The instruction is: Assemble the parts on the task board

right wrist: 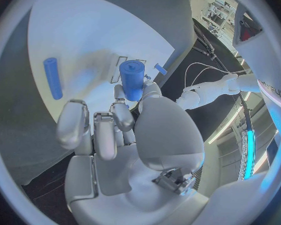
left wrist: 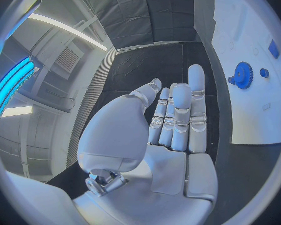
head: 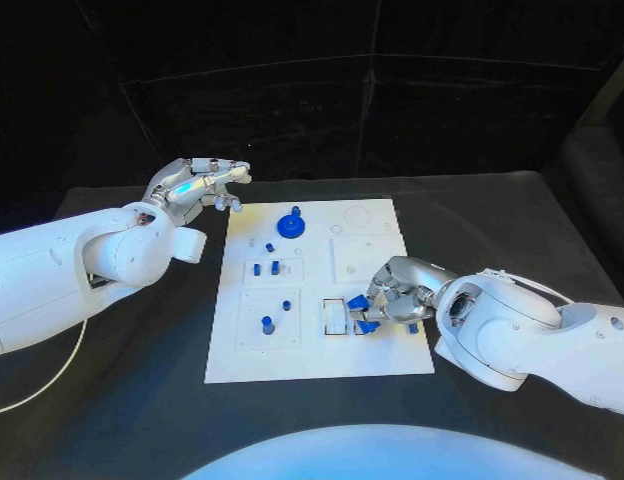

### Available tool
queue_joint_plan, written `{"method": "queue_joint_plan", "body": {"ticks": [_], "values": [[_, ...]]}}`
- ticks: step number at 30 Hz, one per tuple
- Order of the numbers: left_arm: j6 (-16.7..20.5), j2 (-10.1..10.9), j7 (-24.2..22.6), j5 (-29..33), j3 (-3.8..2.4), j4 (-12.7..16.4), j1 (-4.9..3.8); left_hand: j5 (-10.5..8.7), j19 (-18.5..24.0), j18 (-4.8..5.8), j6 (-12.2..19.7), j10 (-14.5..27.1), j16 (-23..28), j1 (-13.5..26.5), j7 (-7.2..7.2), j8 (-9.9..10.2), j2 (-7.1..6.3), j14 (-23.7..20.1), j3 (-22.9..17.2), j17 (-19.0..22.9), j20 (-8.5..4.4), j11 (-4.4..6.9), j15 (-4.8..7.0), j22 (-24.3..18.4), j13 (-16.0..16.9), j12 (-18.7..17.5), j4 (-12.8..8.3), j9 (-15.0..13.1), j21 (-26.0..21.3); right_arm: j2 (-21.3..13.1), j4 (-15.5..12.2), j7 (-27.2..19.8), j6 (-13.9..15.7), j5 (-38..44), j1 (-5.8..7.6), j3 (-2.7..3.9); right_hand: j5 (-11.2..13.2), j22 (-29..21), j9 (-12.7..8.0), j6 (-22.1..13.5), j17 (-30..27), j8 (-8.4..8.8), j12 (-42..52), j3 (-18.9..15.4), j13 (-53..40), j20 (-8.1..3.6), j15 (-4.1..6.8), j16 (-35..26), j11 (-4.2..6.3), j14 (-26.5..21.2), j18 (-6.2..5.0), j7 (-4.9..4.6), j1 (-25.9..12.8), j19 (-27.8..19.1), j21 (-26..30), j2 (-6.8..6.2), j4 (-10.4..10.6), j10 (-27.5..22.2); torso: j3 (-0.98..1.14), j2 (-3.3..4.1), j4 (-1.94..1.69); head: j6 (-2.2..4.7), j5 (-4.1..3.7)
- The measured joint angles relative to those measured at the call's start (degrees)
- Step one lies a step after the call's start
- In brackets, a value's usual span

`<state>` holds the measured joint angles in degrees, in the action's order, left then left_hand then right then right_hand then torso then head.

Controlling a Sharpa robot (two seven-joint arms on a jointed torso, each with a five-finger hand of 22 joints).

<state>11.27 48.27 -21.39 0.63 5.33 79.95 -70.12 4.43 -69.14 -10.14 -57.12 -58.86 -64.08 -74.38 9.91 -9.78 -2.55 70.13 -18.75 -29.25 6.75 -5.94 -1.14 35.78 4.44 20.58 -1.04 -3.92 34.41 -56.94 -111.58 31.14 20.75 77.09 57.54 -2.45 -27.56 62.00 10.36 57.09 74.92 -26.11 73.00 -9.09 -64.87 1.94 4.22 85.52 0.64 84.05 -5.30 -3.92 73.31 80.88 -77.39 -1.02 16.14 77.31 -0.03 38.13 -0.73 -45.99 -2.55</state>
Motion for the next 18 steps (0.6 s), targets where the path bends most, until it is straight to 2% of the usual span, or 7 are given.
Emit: {"method": "queue_joint_plan", "body": {"ticks": [8, 13, 18], "values": [[-0.1, -0.2, 0.0, 0.0, 0.01, 0.0, 0.00, 0.00, 0.0, 0.00, 0.0, 0.0, 0.0, 0.0, 0.00, 0.0, 0.00, 0.0, 0.0, 0.0, 0.00, 0.00, 0.00, 0.0, 0.0, 0.0, 0.0, 0.0, 0.0, 4.0, 2.3, 0.7, -0.9, -1.5, 0.01, 0.00, 1.7, 0.1, 0.4, 0.8, 0.0, -0.53, 0.0, -1.0, -0.2, -0.12, -0.01, 0.0, 0.30, 0.0, 0.00, 0.34, 0.0, 0.1, 0.0, 0.02, 0.5, 0.3, 0.01, 0.04, 0.00, -0.06, 0.28], [-0.1, -0.2, 0.1, 0.0, 0.01, 0.0, 0.00, 0.00, 0.0, 0.00, 0.0, 0.0, 0.0, 0.0, 0.00, 0.0, 0.00, 0.0, 0.0, 0.0, 0.00, 0.00, 0.00, 0.0, 0.0, 0.0, 0.0, 0.0, 0.0, 5.9, 3.8, 1.9, -1.4, -1.8, 0.02, 0.00, 2.7, 0.1, 0.9, 0.9, 0.0, -1.01, 0.0, -2.0, -0.3, -0.21, 0.22, 0.0, 0.39, -0.2, -0.01, 0.54, -1.2, 0.2, 0.0, 0.95, 0.4, 0.4, 0.01, 0.05, 0.00, -0.07, 0.44], [-0.2, -0.3, 0.1, 0.0, 0.02, 0.0, 0.00, 0.00, 0.0, 0.00, 0.0, 0.0, 0.0, 0.0, 0.00, 0.0, 0.00, 0.0, 0.0, 0.0, 0.00, 0.00, 0.00, 0.0, 0.0, 0.0, 0.0, 0.0, 0.0, 6.9, 4.9, 3.2, -1.5, -1.7, 0.02, 0.00, 4.8, 0.1, 1.7, 1.5, 0.0, -1.58, -0.3, -2.9, -0.4, -0.24, 0.41, 0.0, 0.70, 0.0, 0.00, 1.05, -2.3, 0.2, 0.0, 0.71, 0.5, 0.7, 0.01, 0.08, 0.00, -0.13, 0.63]]}}
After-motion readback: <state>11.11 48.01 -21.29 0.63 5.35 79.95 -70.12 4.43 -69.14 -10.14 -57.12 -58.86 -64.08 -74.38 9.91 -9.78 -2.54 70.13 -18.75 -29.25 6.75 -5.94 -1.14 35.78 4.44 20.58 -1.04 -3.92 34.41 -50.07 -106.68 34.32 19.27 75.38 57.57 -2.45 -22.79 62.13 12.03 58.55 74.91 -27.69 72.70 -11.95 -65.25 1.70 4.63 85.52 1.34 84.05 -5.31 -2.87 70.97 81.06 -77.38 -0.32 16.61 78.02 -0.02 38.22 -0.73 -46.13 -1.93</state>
